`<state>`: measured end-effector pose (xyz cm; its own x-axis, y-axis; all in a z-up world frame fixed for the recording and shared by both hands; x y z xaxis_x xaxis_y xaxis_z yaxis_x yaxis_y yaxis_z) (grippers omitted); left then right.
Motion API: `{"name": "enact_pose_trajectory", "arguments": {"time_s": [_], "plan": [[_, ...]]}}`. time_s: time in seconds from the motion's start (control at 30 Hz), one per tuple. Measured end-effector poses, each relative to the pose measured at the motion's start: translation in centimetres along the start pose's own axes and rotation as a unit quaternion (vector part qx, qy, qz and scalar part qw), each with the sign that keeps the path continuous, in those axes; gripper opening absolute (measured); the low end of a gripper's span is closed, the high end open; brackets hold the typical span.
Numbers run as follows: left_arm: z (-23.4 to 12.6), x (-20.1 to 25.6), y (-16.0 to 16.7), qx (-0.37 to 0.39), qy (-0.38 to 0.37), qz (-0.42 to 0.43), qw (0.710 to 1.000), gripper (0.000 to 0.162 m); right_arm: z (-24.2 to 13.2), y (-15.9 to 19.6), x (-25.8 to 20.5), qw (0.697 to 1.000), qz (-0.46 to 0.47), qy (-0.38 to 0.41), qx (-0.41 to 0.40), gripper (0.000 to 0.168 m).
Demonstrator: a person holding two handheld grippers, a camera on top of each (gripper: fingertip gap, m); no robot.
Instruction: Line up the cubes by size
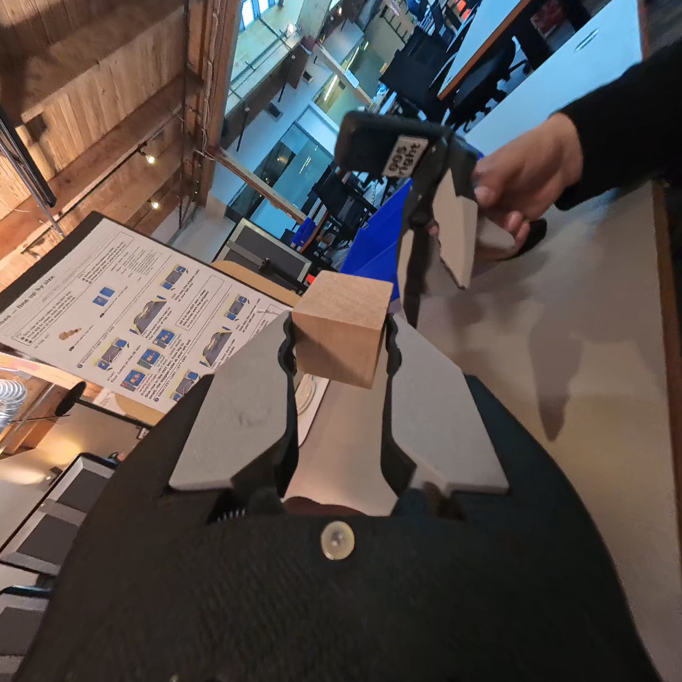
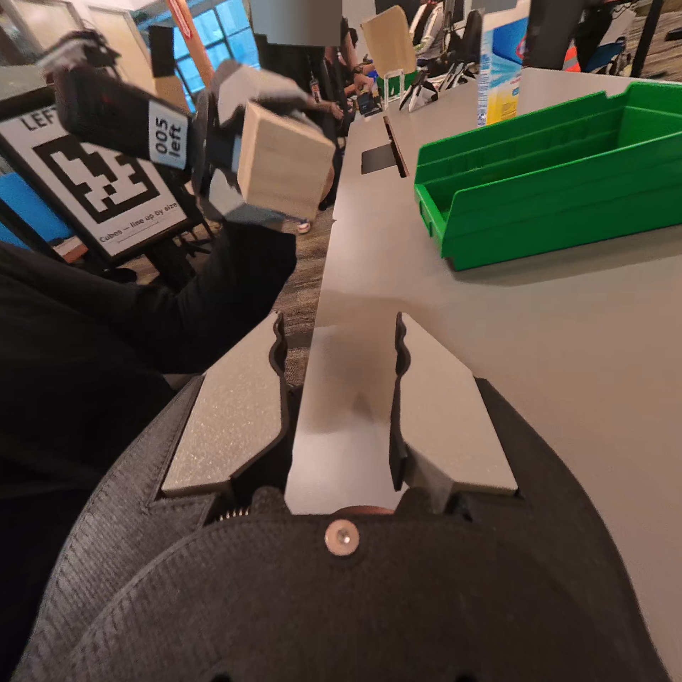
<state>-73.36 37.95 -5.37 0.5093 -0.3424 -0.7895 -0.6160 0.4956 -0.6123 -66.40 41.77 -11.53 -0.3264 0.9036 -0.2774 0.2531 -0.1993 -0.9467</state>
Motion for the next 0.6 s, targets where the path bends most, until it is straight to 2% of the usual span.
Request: {"name": "enact_pose_trajectory", "arguments": {"time_s": [0.13, 0.23, 0.43, 0.6], "plan": [[-0.3, -0.1, 0.6, -0.065, -0.025, 0.053, 0.996, 0.047, -0.3, -0.7, -2.4, 0.998, -0.016, 0.043, -0.046, 0.074], [-0.3, 0.8, -1.1, -0.027, -0.012, 0.053, 0.998, 0.048, -0.2, -2.1, -4.1, 0.997, -0.037, 0.066, -0.033, 0.077], [0.1, 2.7, -2.2, -0.021, 0.021, 0.085, 0.996, 0.047, -0.1, -3.5, -6.4, 0.998, -0.018, 0.061, 0.009, 0.081], [0.2, 4.0, -4.1, 0.017, 0.043, 0.091, 0.995, 0.047, -0.4, -4.4, -7.8, 0.998, 0.036, 0.001, 0.061, 0.081]]}}
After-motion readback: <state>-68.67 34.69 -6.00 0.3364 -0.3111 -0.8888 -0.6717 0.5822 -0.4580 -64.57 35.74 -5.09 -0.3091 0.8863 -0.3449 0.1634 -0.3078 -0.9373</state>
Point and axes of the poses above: each gripper's, where its closed fingertips meet, z out along the fingers, y out of its underside, x = y × z across the jaws, the point moved 2 cm from there along -z, back along the fingers, and after that the axes turned 4 degrees about -y, right-handed, at the moved point
